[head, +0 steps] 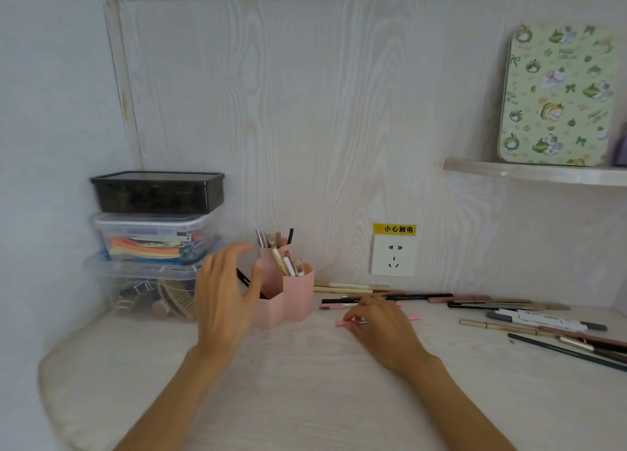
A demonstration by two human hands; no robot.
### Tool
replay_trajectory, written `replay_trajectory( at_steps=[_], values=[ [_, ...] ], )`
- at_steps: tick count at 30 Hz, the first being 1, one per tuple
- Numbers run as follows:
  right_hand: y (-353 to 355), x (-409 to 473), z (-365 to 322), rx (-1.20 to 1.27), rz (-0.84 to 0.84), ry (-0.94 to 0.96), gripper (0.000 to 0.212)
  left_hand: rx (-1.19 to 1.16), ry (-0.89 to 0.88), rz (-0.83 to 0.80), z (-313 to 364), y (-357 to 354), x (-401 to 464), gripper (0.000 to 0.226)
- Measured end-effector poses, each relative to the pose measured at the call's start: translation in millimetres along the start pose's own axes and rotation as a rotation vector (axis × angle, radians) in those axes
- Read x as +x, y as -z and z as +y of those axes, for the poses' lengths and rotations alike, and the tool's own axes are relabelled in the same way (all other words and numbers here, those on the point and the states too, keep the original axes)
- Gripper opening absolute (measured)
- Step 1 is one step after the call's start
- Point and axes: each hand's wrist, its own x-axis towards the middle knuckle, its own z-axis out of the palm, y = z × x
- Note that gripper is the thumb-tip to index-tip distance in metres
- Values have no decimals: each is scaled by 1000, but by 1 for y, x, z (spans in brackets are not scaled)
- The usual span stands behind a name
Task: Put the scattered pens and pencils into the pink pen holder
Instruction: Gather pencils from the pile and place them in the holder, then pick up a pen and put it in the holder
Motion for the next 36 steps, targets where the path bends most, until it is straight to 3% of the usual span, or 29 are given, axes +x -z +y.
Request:
replay_trajectory(
  at_steps=[2,4,9,13,18,20,23,26,28,30,33,36],
  values=[
    [4,-1,-2,-62,5,47,24,-64,101,21,-9,2,-18,25],
    [12,-1,-5,-50,97,45,22,-73,238,-67,-15,-1,-27,31],
    [51,19,-32,487,564,-183,7,-89,463,-298,-23,-15,-34,63],
    [79,59,-68,752,762,-92,20,-118,451,-346,-26,-19,-37,52],
    [82,107,-110,837,876,-89,22,-149,455,-319,-27,-15,-38,49],
    [73,121,-119,848,852,-109,20,-174,470,-311,-26,-13,-37,49],
    [52,132,-122,767,630,-116,14,-186,484,-318,-24,-11,-36,51],
    [29,130,-116,316,418,-32,8,-175,495,-321,-24,-10,-35,52],
    [23,127,-107,113,361,22,16,-146,451,-297,-23,-9,-34,54],
    [26,128,-98,76,316,48,24,-112,376,-264,-22,-8,-33,59],
    [30,119,-78,212,317,28,30,-81,202,-256,-20,-6,-33,53],
    [20,93,-44,281,377,-172,23,-119,23,-412,-14,-7,-37,31]
  ],
)
